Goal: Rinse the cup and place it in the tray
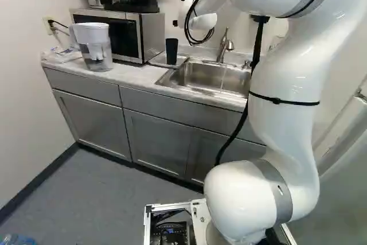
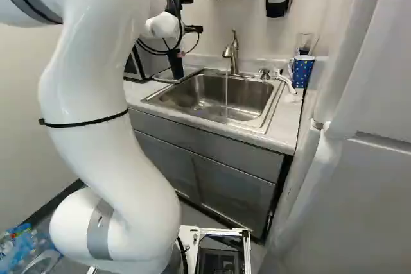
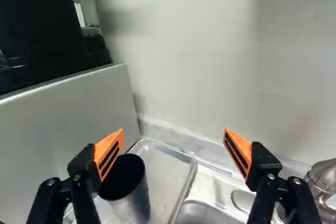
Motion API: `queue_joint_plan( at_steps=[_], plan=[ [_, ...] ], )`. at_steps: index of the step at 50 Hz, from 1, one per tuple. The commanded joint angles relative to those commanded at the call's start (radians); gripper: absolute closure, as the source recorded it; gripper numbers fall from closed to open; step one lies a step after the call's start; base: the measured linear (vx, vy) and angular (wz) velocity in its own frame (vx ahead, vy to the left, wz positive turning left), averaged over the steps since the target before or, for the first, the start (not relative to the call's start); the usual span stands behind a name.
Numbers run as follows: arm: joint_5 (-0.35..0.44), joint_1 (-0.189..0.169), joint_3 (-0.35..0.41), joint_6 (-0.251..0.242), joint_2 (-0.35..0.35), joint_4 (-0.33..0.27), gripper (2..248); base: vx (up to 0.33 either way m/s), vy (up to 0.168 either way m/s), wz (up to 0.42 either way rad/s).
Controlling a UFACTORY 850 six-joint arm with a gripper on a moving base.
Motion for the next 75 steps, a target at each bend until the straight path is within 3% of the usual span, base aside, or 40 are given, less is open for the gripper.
queue_joint_plan(
  at_steps=[41, 75],
  plan=[
    [-0.088, -0.076, 0.042, 0.000, 0.082, 0.000, 3, 0.000, 0.000, 0.000],
    [-0.088, -0.146, 0.034, 0.000, 0.075, 0.000, 3, 0.000, 0.000, 0.000]
  ],
)
